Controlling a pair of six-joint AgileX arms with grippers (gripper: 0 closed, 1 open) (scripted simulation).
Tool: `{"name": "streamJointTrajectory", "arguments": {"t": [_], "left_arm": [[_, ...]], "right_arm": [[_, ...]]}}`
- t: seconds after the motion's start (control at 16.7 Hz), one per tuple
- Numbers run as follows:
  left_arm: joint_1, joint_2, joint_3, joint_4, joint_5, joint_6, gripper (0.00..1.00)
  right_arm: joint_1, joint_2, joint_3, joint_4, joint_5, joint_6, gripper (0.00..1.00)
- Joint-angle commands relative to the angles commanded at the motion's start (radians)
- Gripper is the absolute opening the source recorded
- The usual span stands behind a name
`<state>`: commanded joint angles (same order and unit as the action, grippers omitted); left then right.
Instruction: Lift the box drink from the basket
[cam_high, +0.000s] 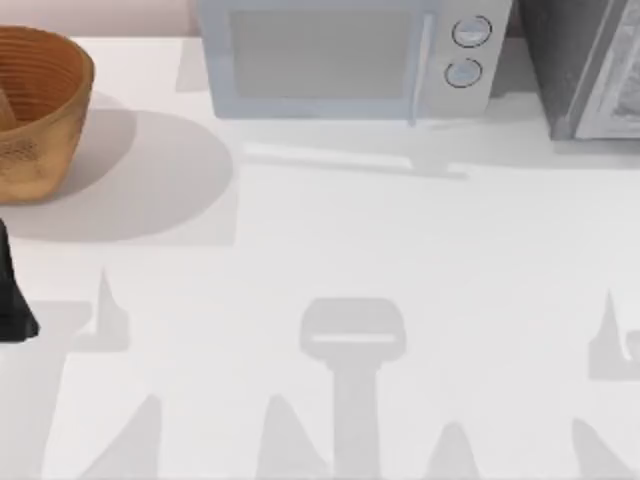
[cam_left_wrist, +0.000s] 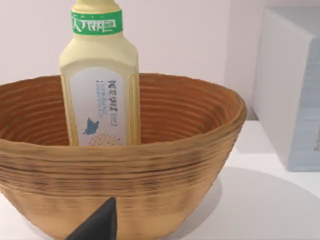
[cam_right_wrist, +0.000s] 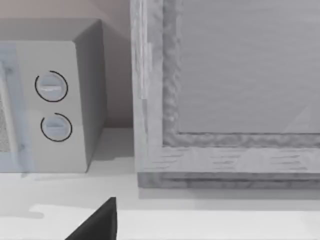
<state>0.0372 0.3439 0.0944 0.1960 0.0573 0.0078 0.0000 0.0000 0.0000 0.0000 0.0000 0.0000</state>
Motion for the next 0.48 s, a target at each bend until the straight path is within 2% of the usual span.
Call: {"name": "streamJointTrajectory", "arguments": {"t": [0.48], "left_arm": [[0.094, 0.686, 0.258, 0.465, 0.099, -0.003, 1.0]], "right_arm": [[0.0, 0.0, 0.0, 0.0, 0.0, 0.0, 1.0]]}}
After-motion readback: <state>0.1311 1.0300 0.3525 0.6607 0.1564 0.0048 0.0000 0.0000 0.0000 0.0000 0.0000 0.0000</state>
